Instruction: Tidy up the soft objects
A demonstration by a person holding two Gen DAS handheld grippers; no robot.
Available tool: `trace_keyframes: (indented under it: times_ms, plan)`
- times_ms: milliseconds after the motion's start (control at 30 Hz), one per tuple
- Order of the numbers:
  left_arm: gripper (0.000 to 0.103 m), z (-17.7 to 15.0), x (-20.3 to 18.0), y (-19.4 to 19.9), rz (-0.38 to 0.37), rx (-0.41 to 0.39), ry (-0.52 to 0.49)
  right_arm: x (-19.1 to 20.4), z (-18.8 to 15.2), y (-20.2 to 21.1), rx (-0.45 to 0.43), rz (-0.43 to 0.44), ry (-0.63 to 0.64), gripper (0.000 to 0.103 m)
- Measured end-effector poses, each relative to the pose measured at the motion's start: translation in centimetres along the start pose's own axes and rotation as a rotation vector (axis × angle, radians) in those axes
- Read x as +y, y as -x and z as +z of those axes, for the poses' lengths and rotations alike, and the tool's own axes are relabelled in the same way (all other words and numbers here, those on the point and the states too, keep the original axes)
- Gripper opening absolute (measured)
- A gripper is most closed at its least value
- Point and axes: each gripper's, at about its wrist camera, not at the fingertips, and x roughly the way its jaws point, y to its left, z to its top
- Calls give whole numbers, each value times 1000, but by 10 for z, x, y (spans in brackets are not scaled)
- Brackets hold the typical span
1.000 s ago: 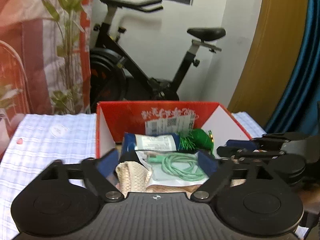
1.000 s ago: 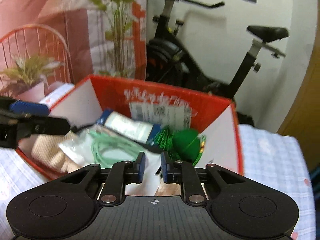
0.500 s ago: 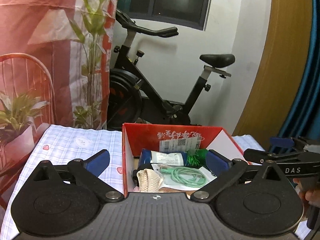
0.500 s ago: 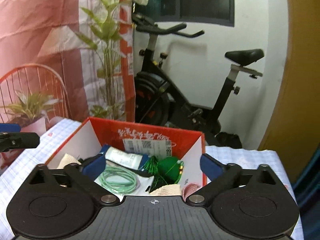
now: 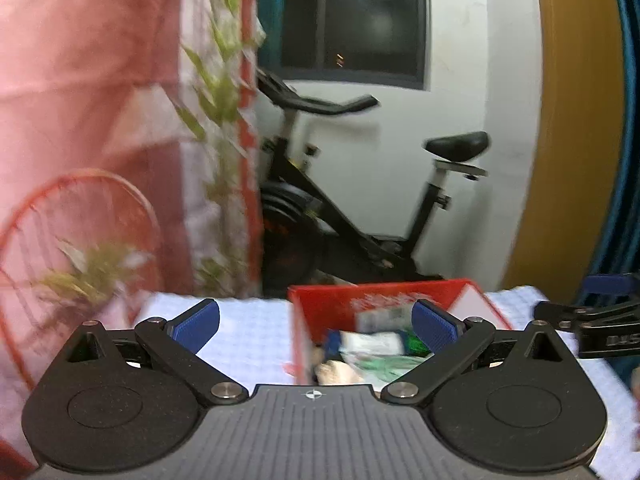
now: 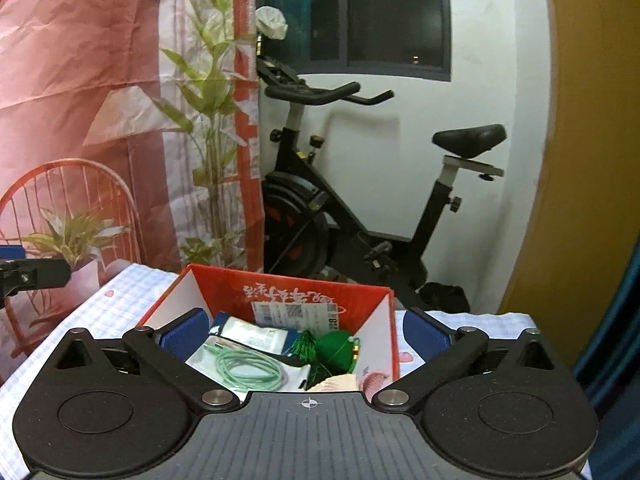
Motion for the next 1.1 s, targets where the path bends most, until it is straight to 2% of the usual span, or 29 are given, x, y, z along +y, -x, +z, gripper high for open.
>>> trace_keyframes:
  times_ms: [133,533,600,733,1100]
  plan:
    - [103,4,-3,18,10,-25,-32,1,0,19,-17,7,-13,103]
    - [103,19,0,87,-55,-109,71,5,13,93,-87,-27,-21,103]
    - [103,22,-2,95,-38,-111,57,6,14,105,-101,-34,-16,103]
    - [103,24,-13,114,76,-137,-12,7,15,124,-115,-48,-22,103]
    - [103,26,-9,125,42,-117,24,4,2,148,-134,-23,-113,103]
